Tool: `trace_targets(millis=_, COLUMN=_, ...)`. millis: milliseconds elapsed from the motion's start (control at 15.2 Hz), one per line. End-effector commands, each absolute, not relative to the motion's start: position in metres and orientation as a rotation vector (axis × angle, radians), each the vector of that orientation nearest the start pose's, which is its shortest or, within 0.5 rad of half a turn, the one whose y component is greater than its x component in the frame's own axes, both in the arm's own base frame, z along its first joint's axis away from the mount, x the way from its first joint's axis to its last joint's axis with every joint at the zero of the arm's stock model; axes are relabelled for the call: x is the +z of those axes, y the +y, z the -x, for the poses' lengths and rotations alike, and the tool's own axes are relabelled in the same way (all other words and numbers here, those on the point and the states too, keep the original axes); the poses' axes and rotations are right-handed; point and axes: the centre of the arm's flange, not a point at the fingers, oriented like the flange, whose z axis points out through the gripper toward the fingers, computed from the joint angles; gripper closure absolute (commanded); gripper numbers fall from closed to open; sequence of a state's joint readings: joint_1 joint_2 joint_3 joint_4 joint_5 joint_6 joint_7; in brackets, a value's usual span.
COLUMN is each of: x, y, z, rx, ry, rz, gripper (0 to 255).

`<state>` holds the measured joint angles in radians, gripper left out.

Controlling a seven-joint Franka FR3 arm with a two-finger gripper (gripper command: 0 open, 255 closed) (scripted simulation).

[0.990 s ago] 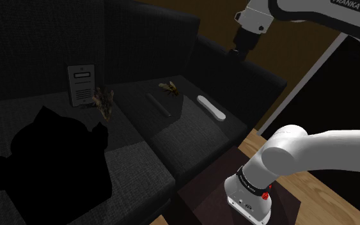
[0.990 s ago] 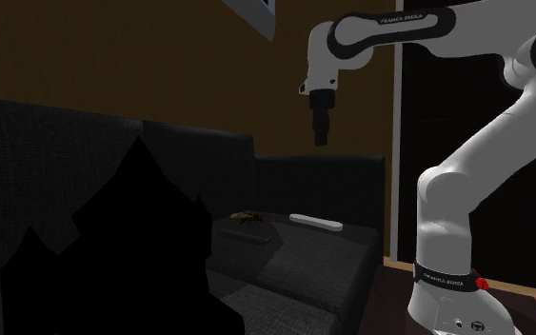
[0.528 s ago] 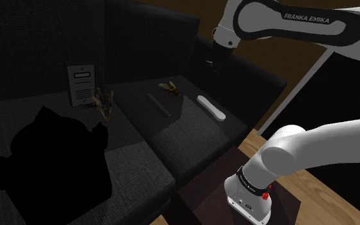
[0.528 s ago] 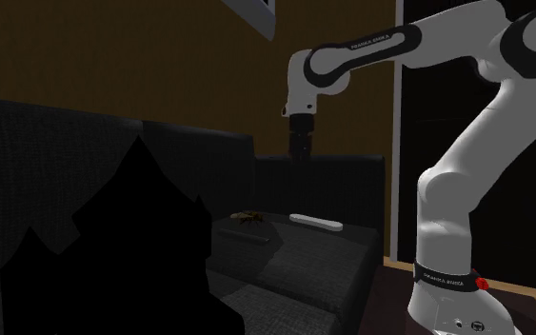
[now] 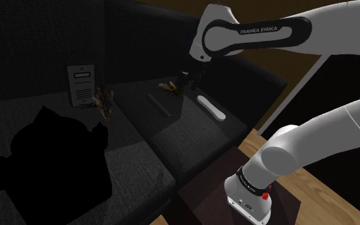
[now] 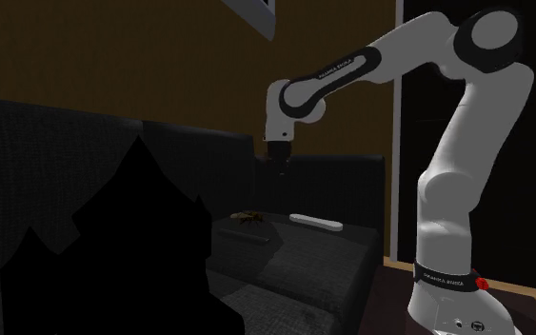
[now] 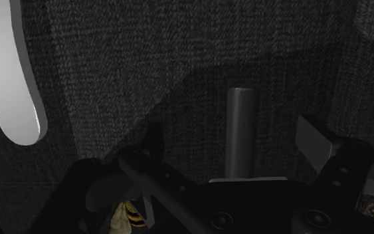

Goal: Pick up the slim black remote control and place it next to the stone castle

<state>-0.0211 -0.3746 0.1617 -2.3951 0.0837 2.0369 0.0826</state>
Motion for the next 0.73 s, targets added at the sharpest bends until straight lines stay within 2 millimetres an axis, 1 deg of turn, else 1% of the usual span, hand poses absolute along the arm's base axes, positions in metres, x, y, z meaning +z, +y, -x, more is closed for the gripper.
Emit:
trace_targets(millis=0, x=0.439, y=0.075, z=-0.444, rx=-0.018, ry=0.016, rz=3.113, gripper=0)
trace_targets(millis=528, x=0.361, y=0.094, z=-0.512, rx=-0.011, ry=0.132, rz=3.070, gripper=0)
trace_targets(millis=594, x=0.354, y=0.096, z=-0.518, rx=-0.010, ry=0.142, rz=3.066, gripper=0)
trace_targets(millis=660, x=0.349, y=0.096, z=-0.518, rx=-0.010, ry=0.142, rz=3.066, gripper=0)
